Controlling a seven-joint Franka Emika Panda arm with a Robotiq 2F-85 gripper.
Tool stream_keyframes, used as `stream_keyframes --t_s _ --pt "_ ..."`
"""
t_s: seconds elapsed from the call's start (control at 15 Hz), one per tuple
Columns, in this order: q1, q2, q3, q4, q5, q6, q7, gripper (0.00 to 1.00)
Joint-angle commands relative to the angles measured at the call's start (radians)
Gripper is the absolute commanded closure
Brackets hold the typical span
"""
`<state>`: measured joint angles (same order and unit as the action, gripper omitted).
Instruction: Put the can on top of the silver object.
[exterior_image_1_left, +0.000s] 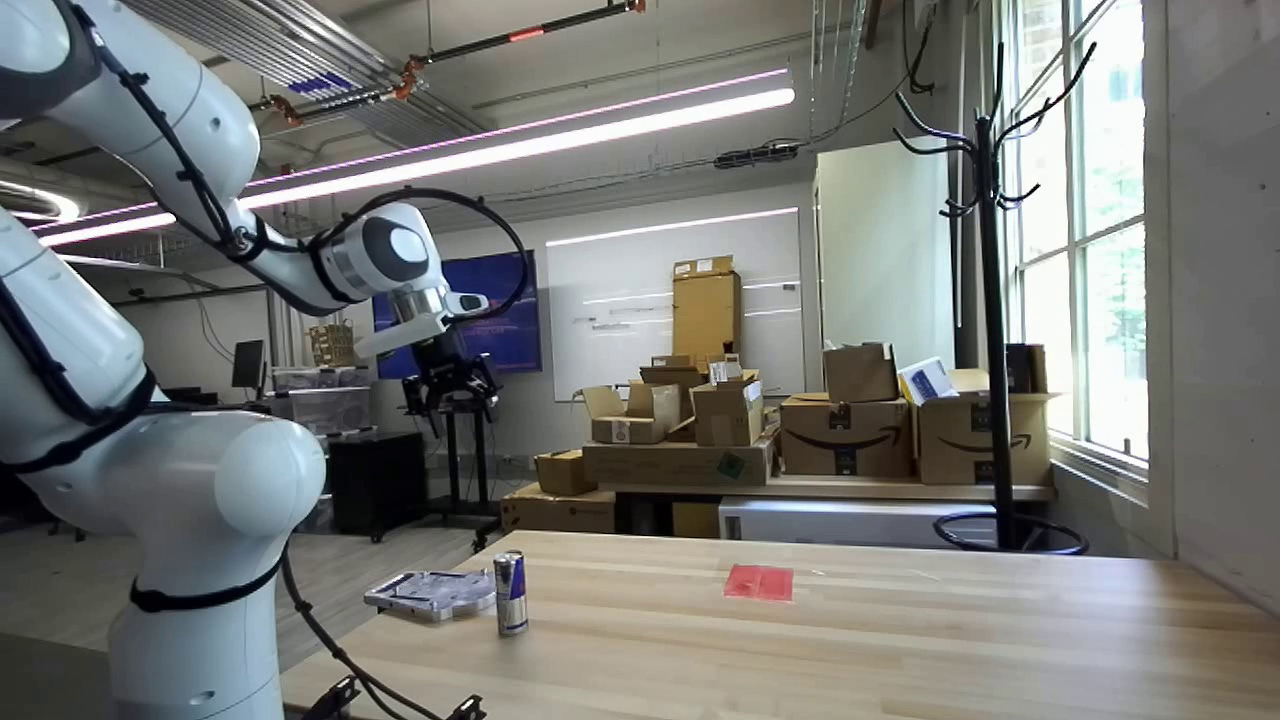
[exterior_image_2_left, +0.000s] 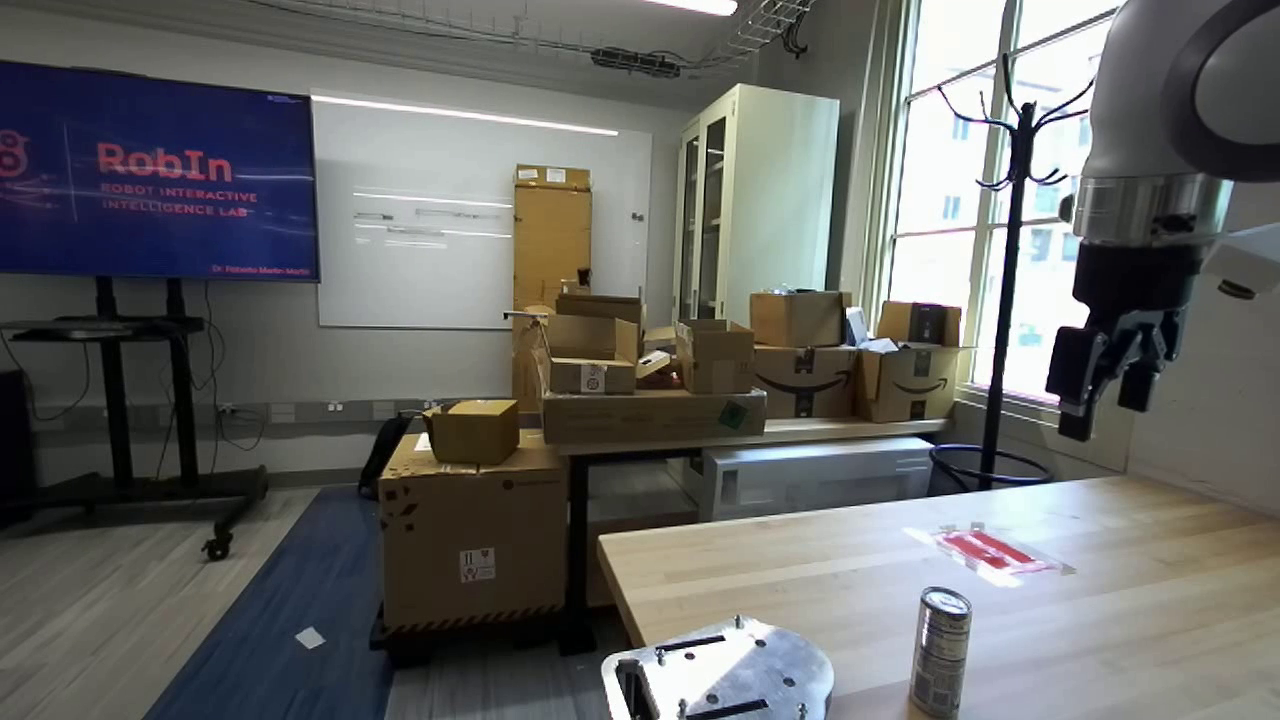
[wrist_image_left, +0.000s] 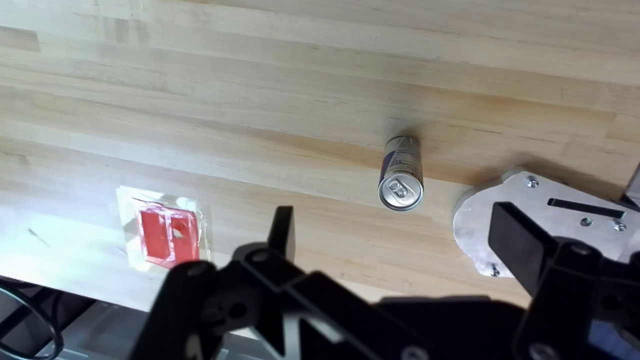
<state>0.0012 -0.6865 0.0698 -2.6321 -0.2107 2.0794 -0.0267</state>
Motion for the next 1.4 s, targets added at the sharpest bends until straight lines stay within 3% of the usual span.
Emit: stream_keyframes --t_s 0.0,0.8,1.33 --pt "0.003 0.089 -0.008 0.068 -0.013 0.031 -0.009 0.00" --pt "0.004 0.499 -0.037 0.215 0.010 0.197 -0.037 0.00" --pt "0.004 0.704 -0.054 0.265 0.094 0.280 -0.113 0.00"
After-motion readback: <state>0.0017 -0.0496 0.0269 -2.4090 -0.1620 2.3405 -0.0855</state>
